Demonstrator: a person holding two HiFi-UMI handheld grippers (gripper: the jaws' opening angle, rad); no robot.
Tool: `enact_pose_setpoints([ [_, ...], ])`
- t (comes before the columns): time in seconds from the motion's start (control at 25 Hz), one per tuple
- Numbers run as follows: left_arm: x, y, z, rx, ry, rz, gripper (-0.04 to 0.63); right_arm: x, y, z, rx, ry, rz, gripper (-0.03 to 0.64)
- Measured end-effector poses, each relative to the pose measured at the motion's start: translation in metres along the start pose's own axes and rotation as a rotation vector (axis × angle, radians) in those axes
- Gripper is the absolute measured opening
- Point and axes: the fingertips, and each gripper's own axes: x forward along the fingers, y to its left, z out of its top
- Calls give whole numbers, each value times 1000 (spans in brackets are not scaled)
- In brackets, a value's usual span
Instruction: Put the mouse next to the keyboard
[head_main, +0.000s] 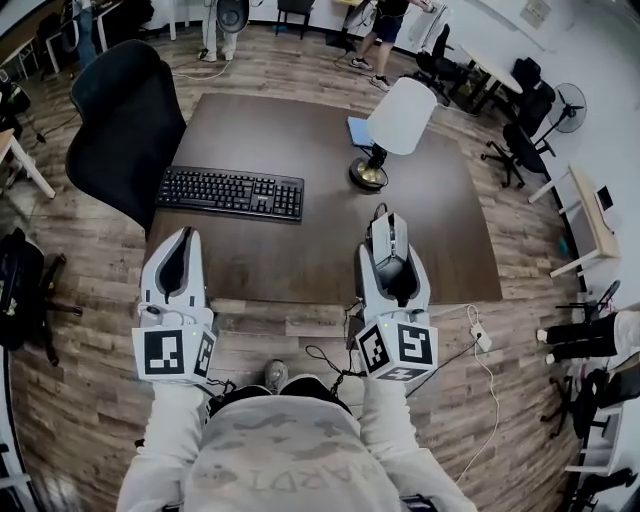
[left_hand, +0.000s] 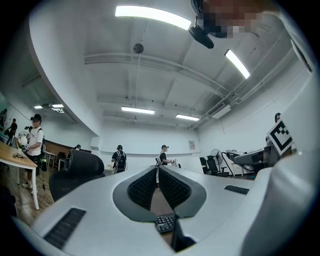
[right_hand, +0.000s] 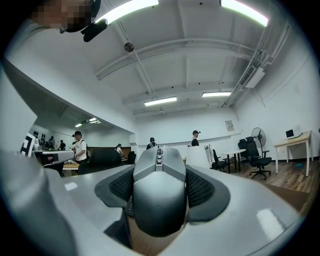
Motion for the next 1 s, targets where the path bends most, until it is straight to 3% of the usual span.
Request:
enact_pose_setpoints([
  [0.64,57,-4,-11,5,17,19,20,62,-32,-16,23,24,18,307],
  [1.0,103,7,-15,-1,19,-23,20,97,-41,-23,29,38,-37,307],
])
